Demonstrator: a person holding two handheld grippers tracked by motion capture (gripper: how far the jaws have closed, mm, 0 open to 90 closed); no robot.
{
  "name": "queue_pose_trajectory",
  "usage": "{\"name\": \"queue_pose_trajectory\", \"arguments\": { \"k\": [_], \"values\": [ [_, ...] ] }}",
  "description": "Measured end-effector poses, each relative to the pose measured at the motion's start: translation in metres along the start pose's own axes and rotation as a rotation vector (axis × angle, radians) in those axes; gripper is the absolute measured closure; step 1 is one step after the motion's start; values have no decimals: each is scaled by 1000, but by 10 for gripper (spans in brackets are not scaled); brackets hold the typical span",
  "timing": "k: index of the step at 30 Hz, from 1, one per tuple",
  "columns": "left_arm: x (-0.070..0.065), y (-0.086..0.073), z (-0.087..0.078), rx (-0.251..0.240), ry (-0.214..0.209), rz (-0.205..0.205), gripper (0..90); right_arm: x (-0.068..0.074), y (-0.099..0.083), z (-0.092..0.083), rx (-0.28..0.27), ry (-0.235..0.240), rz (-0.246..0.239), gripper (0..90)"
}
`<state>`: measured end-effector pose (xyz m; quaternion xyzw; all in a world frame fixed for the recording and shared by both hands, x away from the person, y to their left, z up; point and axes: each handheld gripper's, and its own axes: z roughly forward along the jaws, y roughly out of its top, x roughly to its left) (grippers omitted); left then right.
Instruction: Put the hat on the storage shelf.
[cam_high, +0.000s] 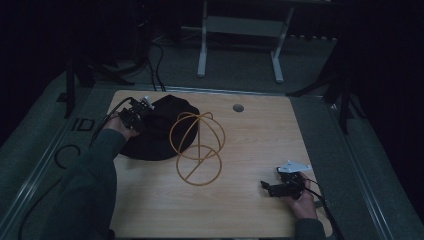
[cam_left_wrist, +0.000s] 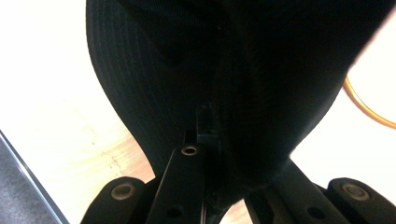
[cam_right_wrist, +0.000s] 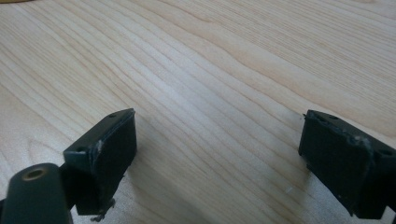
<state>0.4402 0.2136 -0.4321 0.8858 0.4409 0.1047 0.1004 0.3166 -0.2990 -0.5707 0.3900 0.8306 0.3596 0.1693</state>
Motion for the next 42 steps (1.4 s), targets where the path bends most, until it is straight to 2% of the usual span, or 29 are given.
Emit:
{"name": "queue_pose_trajectory", "arguments": {
  "k": [8,10,22,28,32,42],
  "values": [
    [1,-5,-10,-25,-8,-4,884,0,0,0,0,0,0,111],
    [4,-10,-17,-42,-13,-15,884,0,0,0,0,0,0,112],
    [13,-20,-30,-69,-19,-25,883,0,0,0,0,0,0,112],
    [19,-23,-43,-84,-8,-30,883,0,0,0,0,0,0,112],
    [23,-27,-51,-107,-29,-39,884,0,0,0,0,0,0,112],
    [30,-33,-58,-123,-36,-51,884,0,0,0,0,0,0,112]
  ]
}}
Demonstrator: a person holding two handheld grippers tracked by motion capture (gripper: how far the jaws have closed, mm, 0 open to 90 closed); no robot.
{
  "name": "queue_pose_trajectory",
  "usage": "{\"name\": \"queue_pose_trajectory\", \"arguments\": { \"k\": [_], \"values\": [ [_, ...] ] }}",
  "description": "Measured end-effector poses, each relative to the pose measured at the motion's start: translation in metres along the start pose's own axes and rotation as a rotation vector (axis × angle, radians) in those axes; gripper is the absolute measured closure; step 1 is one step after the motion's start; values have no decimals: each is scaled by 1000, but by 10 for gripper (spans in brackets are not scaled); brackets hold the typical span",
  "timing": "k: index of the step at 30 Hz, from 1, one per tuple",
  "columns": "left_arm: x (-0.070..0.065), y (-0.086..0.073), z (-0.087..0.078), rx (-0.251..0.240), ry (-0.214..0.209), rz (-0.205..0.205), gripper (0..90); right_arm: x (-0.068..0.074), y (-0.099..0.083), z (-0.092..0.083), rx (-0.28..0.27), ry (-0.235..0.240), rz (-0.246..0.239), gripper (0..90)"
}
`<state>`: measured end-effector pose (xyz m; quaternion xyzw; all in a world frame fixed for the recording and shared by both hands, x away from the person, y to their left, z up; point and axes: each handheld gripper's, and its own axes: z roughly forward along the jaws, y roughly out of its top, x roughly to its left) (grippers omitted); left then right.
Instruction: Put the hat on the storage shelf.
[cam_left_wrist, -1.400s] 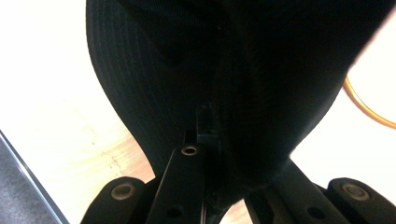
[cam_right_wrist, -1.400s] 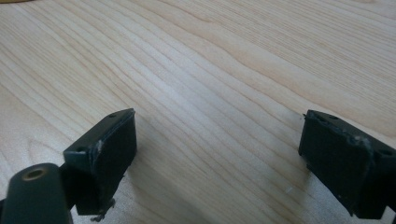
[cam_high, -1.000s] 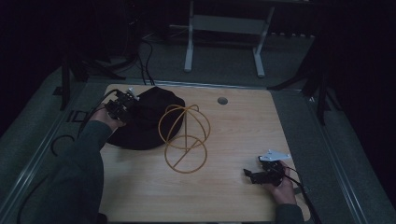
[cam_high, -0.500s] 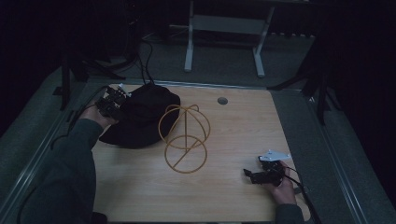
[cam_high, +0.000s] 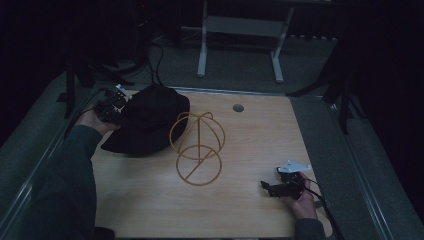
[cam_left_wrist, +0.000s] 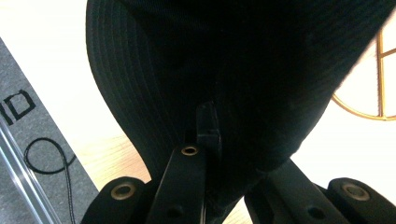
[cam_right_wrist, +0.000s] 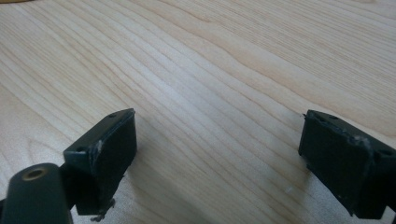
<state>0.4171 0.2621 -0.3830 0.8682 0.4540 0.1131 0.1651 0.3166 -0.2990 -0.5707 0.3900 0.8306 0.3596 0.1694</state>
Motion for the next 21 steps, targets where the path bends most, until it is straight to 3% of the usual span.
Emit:
{"name": "queue_pose_trajectory", "arguments": {
  "k": [13,21],
  "values": [
    [10,-9,-16,-44,-30,-2,884,0,0,0,0,0,0,112],
    [13,-4,-29,-62,-28,3,884,0,0,0,0,0,0,112]
  ]
}}
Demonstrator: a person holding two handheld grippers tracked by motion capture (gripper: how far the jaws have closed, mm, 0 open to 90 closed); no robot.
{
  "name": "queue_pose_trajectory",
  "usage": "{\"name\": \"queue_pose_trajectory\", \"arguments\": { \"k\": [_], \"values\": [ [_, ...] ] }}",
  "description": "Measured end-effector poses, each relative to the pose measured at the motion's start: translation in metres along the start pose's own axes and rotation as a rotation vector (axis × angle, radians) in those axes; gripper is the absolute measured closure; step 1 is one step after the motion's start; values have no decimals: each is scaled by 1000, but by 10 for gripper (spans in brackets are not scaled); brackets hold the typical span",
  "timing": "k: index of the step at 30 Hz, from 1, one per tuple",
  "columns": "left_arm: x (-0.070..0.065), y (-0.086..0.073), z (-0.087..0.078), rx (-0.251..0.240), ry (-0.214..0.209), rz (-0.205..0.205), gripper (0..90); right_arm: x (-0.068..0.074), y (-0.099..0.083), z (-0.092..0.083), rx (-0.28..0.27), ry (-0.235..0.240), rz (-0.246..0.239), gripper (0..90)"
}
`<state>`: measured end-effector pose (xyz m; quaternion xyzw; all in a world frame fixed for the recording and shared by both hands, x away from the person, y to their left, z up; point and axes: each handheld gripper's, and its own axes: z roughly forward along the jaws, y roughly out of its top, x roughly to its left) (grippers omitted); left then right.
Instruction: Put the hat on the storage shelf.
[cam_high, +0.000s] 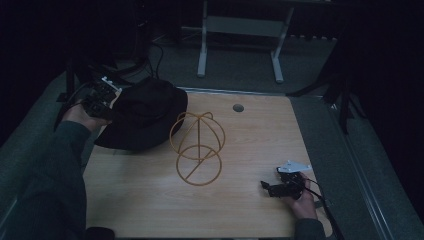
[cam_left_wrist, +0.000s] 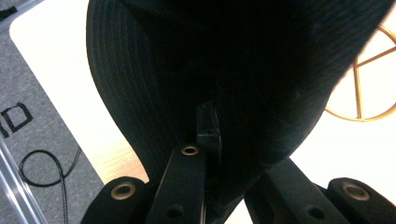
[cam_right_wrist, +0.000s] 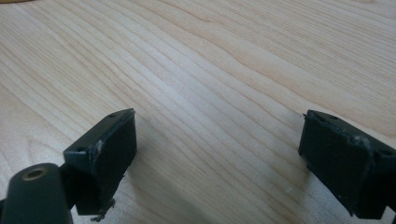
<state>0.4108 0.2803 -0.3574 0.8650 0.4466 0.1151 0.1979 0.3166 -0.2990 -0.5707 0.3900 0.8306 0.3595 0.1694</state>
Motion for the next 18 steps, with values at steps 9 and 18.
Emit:
{"name": "queue_pose_trajectory", "arguments": {
  "k": [9,18],
  "values": [
    [3,3,-10,-18,5,3,884,0,0,0,0,0,0,112],
    [3,6,-27,-60,-11,14,884,0,0,0,-1,0,1,112]
  ]
}}
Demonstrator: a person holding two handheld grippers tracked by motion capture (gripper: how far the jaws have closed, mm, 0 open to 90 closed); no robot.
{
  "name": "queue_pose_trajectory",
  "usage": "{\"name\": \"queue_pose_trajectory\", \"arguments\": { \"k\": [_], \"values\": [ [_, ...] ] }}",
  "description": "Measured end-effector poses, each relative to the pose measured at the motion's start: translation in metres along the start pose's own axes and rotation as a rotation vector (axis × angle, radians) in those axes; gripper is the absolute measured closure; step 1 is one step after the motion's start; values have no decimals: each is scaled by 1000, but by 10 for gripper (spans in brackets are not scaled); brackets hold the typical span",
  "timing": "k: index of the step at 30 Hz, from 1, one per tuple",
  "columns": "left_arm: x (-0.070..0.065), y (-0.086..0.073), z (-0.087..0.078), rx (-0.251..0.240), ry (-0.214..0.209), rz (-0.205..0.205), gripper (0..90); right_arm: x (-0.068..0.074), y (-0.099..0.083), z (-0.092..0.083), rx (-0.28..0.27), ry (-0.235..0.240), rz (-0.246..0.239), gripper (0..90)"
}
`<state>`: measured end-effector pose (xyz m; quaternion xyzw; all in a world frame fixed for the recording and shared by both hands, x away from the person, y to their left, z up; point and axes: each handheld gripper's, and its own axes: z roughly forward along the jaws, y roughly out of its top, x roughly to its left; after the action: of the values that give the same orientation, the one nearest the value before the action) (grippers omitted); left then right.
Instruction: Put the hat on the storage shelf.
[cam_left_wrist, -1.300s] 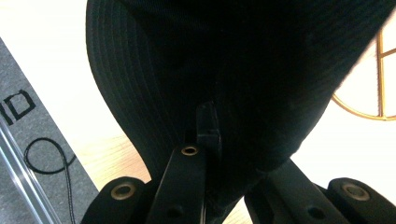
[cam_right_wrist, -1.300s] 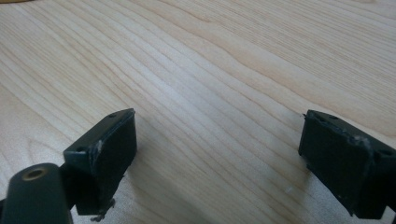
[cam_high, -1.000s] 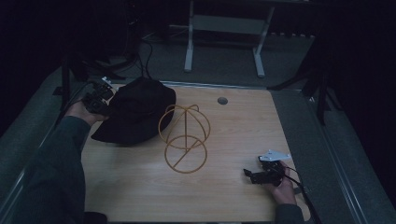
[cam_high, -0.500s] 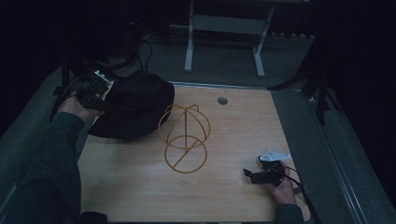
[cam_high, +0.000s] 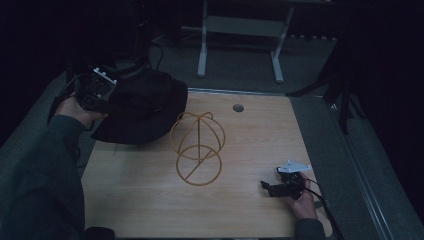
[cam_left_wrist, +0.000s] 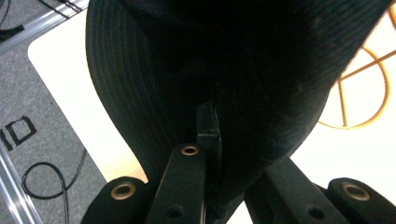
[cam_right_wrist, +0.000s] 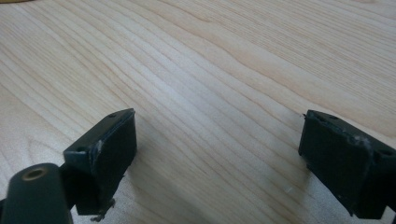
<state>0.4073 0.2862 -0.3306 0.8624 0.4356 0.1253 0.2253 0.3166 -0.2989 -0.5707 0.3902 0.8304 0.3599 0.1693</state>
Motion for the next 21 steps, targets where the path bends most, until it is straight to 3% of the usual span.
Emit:
{"name": "queue_pose_trajectory", "arguments": {
  "k": [21],
  "values": [
    [-2,13,-24,-41,-22,34,883,0,0,0,-1,0,-1,112]
  ]
}}
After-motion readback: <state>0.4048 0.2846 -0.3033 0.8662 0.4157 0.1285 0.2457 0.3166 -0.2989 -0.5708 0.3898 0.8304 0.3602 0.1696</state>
